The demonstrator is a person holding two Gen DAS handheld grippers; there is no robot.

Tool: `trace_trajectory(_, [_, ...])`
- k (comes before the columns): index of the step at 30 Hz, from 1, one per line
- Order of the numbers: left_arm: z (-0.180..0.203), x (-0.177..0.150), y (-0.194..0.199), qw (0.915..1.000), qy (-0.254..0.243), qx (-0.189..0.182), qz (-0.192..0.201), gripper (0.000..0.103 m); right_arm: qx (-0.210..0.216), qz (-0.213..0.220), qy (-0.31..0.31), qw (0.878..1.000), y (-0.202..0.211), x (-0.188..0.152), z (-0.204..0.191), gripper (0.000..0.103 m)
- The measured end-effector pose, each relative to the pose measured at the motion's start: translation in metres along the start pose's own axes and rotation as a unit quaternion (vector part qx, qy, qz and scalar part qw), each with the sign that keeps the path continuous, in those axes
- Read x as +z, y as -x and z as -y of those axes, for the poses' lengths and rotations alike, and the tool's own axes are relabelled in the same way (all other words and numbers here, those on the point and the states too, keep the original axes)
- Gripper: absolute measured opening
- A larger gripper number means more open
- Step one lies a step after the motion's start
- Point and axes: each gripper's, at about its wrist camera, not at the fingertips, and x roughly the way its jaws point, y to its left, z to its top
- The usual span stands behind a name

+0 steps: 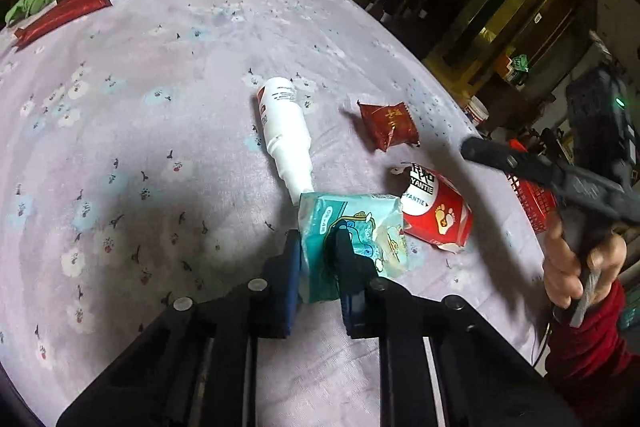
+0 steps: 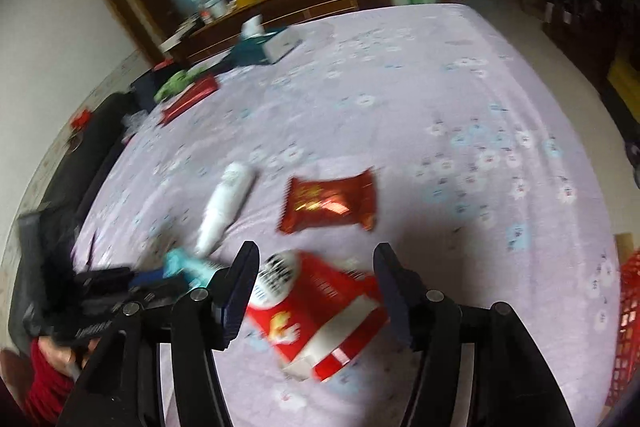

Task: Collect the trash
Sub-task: 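Grasp the teal wipes pack with the left gripper while the right reaches the red snack bag, then grasp the red candy wrapper with the right gripper while the left holds the wipes pack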

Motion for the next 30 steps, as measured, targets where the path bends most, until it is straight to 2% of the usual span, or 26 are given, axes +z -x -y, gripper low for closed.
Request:
trace_trajectory(3, [0.006,-0.005,0.007,0.9999,-0.006,0.0,0.009,0.013,-0.029,0.003,-0.011,1.0,-0.012,0.013,0.006,0.064])
trace_trajectory(8, [0.019,-0.008,0.002,0.9992,-0.04,-0.008,-0.001,0.014,-0.035,-0.023,-0.047,0.998,-0.042,0.027,0.021,0.064])
trace_trajectory(11, [0.023,-0.008,-0.006,0.9986,-0.051,-0.005,-0.014,0.015,-0.008,-0.033,-0.079,0.996,-0.056,0.03,0.034,0.064])
trace_trajectory(12, [0.022,-0.008,-0.008,0.9986,-0.051,-0.005,-0.016,0.021,0.004,-0.03,-0.087,0.996,-0.057,0.03,0.036,0.063])
trace_trajectory(13, [0.022,-0.007,-0.011,0.9985,-0.049,-0.009,-0.022,0.029,0.013,-0.029,-0.089,0.995,-0.057,0.029,0.036,0.059])
trace_trajectory(14, [0.021,-0.008,-0.014,0.9985,-0.045,-0.012,-0.027,0.034,0.031,-0.03,-0.091,0.995,-0.058,0.029,0.037,0.042])
trace_trajectory(15, [0.02,-0.007,-0.017,0.9987,-0.041,-0.016,-0.027,0.036,0.04,-0.032,-0.093,0.994,-0.058,0.029,0.036,0.035])
trace_trajectory(16, [0.021,-0.007,-0.017,0.9987,-0.042,-0.016,-0.022,0.035,0.045,-0.032,-0.091,0.994,-0.057,0.028,0.035,0.034])
trace_trajectory(17, [0.022,-0.007,-0.018,0.9987,-0.044,-0.018,-0.02,0.03,0.046,-0.032,-0.087,0.995,-0.056,0.028,0.032,0.027])
trace_trajectory(18, [0.024,-0.008,-0.017,0.9986,-0.043,-0.022,-0.019,0.016,0.054,-0.029,-0.081,0.995,-0.053,0.027,0.03,0.022])
trace_trajectory(20, [0.025,-0.008,-0.014,0.9987,-0.04,-0.032,-0.008,0.012,0.063,-0.019,-0.081,0.995,-0.047,0.025,0.026,0.017])
trace_trajectory(21, [0.027,-0.008,-0.011,0.9987,-0.042,-0.028,-0.002,0.011,0.067,-0.014,-0.079,0.995,-0.044,0.024,0.024,0.011])
trace_trajectory(22, [0.03,-0.009,-0.007,0.9987,-0.045,-0.022,0.008,0.01,0.069,-0.006,-0.073,0.995,-0.038,0.023,0.02,0.0])
trace_trajectory(24, [0.037,-0.013,0.003,0.9984,-0.05,-0.017,0.02,0.009,0.058,0.004,-0.063,0.996,-0.03,0.02,0.014,0.001])
trace_trajectory(30, [0.046,-0.022,0.031,0.9969,-0.048,0.009,0.062,0.008,0.064,0.038,-0.047,0.996,0.002,0.005,-0.001,0.001])
